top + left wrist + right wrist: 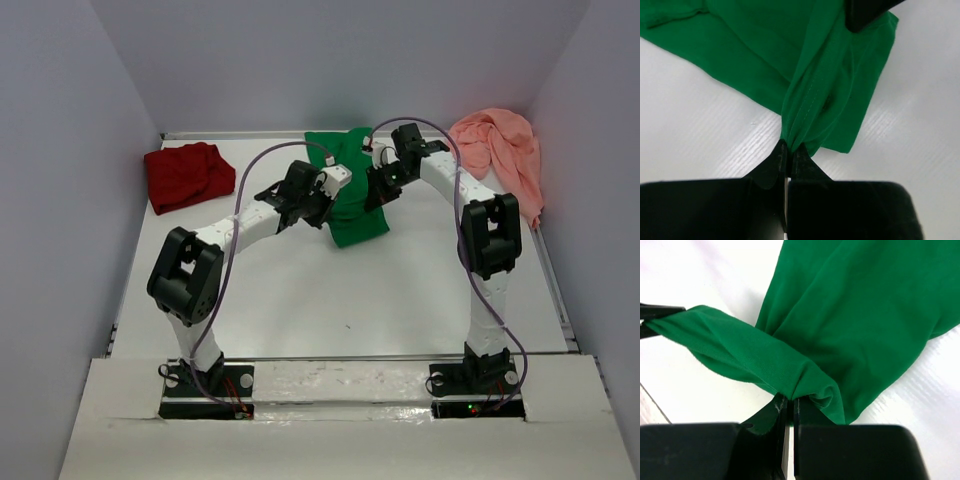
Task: Fold and stack the t-shirts
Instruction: Fold the folded rectangular tshirt in 1/3 of the way
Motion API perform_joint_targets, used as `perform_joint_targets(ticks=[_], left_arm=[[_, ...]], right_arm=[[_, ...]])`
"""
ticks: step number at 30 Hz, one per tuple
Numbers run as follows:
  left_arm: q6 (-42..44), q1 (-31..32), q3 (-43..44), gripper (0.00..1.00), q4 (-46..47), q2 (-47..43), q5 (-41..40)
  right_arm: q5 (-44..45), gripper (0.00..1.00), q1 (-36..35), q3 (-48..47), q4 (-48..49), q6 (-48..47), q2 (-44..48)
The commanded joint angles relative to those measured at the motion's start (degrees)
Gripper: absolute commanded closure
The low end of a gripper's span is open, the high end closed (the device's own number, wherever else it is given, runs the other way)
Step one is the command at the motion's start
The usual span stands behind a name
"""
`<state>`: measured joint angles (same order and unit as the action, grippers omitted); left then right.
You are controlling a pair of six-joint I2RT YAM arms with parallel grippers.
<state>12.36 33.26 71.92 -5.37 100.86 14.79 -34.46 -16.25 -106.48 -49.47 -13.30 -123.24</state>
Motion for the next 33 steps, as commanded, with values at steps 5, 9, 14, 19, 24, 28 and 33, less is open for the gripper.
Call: perform_joint_targets(ticks=[5, 9, 14, 19, 24, 28, 33], left_arm=[[0.4, -2.5, 5.4, 1.00, 2.2, 3.0, -3.1], [0.1, -2.7, 5.6, 1.00, 2.8, 4.6, -1.8], [0.1, -2.8, 4.7, 1.00, 4.2, 5.8, -2.0], [-0.1, -2.8, 5.6, 0.28, 4.7, 7.3, -3.3], [-0.5, -2.8, 4.6, 0.03, 7.0, 7.5, -5.6], [-0.8, -2.9, 4.2, 0.01, 8.5, 7.5, -7.0], [-0.9, -2.9, 2.6, 0.01, 9.8, 5.8, -7.2]], right_arm=[[5.4, 1.00, 0.8, -4.4, 5.0, 1.2, -0.3], [6.9, 1.00, 0.8, -4.3, 7.3, 2.4, -0.4], [7.9, 1.00, 0.8, -3.7, 9.1, 2.8, -0.7], [7.9, 1.00, 0.8, -4.0, 10.3, 3.9, -1.7], [9.6, 1.00, 0.8, -3.6, 12.7, 4.9, -2.4], [11.9, 0.30, 0.8, -4.0, 14.1, 6.1, -3.4], [11.1, 0.00, 0.8, -2.7, 16.5, 5.7, -3.7]])
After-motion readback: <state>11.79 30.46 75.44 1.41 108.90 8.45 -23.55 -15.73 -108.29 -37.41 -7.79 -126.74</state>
